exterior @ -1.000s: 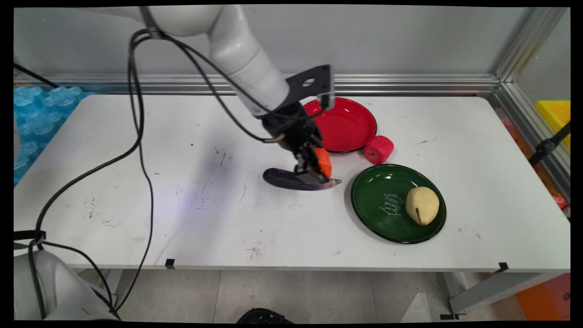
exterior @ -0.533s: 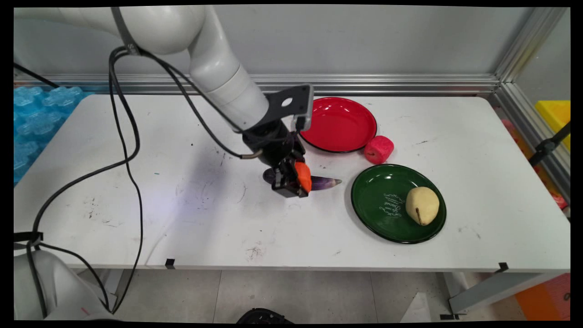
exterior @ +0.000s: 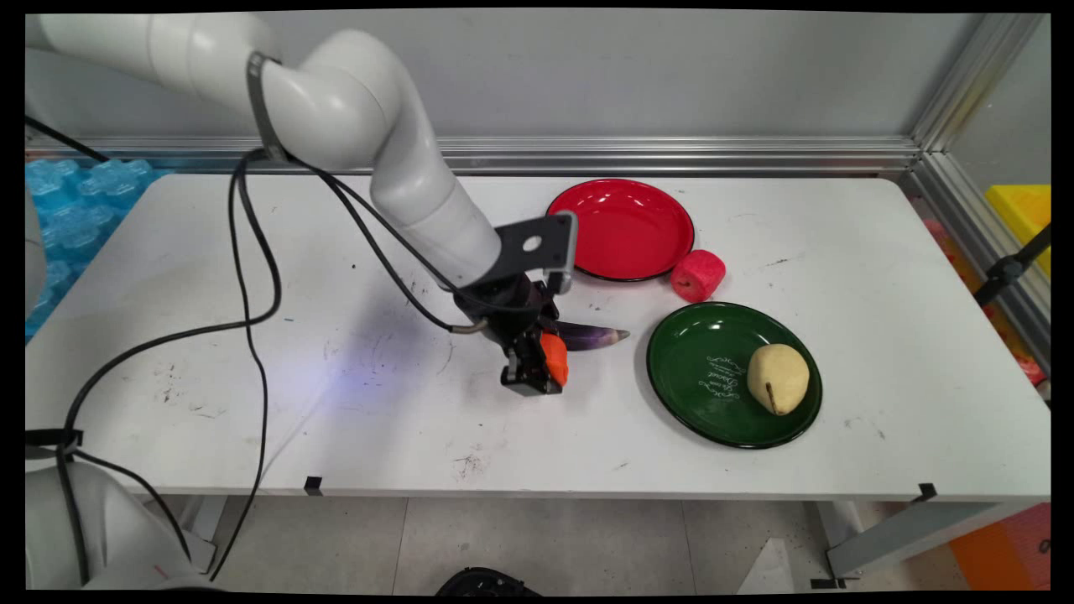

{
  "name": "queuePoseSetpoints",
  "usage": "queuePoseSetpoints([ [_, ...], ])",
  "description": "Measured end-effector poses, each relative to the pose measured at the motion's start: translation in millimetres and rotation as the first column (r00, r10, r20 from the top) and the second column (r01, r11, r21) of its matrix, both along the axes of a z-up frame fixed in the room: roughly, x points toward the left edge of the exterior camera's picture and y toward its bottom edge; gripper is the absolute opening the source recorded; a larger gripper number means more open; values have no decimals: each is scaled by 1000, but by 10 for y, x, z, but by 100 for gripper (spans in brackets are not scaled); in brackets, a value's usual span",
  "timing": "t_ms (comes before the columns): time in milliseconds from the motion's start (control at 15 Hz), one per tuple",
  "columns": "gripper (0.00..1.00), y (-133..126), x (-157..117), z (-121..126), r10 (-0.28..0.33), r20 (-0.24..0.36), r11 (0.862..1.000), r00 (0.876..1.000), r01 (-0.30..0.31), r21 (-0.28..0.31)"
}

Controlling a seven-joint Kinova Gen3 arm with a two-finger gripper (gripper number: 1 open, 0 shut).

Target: Place the picked object on the table

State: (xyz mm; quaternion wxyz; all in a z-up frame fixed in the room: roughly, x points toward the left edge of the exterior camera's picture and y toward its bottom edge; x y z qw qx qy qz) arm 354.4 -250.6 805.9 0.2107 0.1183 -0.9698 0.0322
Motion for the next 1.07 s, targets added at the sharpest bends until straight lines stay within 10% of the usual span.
queuePoseSetpoints([
  [667,0,-46,-123,-486,-6,3,1000,1000,6,14],
  [733,100,-35,-115,-493,-9,1,1000,1000,9,14],
  [1067,100,15,-51,-398,-23,-14,1000,1000,23,5],
])
